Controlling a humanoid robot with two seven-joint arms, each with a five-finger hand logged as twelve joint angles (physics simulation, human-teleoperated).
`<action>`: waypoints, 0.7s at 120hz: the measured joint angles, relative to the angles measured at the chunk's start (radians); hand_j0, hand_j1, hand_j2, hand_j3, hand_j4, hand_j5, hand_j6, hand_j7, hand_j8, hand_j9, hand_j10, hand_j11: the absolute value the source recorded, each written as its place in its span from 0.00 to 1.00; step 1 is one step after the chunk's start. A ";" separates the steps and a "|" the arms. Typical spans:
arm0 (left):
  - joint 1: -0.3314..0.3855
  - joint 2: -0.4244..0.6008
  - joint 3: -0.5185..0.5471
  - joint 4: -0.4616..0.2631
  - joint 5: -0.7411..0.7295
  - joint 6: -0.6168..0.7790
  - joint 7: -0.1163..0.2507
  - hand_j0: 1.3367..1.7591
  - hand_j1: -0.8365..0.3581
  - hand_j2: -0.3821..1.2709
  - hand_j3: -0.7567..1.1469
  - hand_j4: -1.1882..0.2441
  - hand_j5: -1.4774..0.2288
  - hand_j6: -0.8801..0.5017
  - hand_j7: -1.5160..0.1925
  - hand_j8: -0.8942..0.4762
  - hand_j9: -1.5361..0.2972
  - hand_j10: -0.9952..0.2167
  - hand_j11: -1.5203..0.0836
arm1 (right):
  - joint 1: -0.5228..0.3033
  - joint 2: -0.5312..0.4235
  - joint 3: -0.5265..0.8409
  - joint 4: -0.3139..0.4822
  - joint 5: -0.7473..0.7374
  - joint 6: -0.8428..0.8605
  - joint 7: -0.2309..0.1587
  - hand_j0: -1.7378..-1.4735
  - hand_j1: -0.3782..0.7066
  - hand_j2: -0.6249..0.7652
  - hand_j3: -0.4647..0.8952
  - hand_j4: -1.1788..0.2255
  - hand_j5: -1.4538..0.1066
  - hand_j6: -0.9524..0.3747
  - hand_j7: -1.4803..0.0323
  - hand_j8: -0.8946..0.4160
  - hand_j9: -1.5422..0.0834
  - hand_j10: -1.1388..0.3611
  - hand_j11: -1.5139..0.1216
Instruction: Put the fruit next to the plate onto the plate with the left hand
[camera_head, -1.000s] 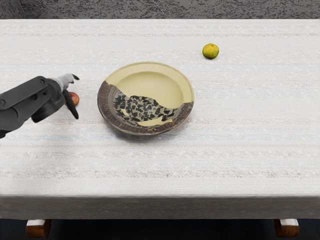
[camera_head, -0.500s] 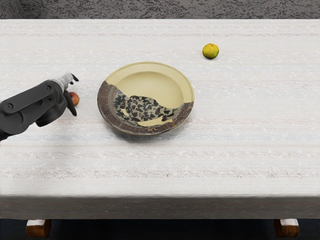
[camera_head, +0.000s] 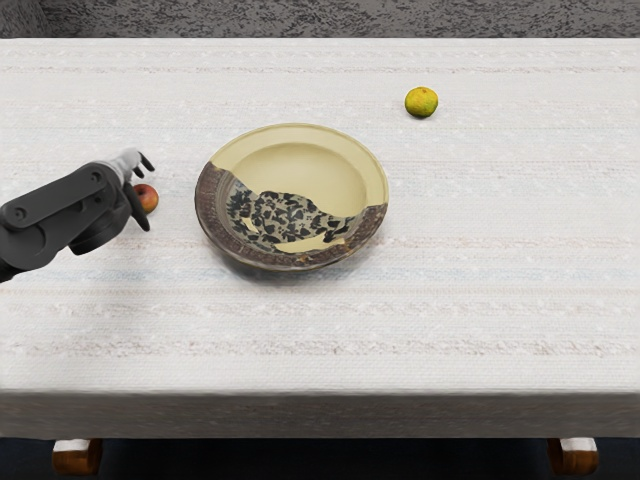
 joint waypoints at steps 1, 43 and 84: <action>0.000 0.000 0.000 0.000 0.000 0.000 0.000 0.74 0.68 0.29 0.43 0.61 0.62 0.40 0.65 0.42 0.61 0.56 0.69 | 0.000 0.000 0.000 0.000 0.000 0.000 0.000 0.30 0.03 0.45 0.34 0.84 0.93 0.72 0.98 0.68 0.95 0.76 0.93; -0.004 -0.006 0.000 -0.001 0.000 0.000 0.000 0.76 0.62 0.28 0.40 0.56 0.58 0.36 0.60 0.37 0.57 0.51 0.64 | 0.000 0.000 0.000 0.000 0.000 0.000 0.000 0.30 0.03 0.45 0.34 0.84 0.93 0.72 0.98 0.68 0.95 0.76 0.93; -0.001 -0.004 0.002 -0.001 -0.002 0.000 0.000 0.73 0.57 0.28 0.45 0.53 0.54 0.33 0.57 0.34 0.54 0.47 0.61 | 0.000 0.000 0.000 0.000 0.000 0.000 0.000 0.30 0.03 0.45 0.34 0.84 0.93 0.72 0.98 0.68 0.95 0.76 0.93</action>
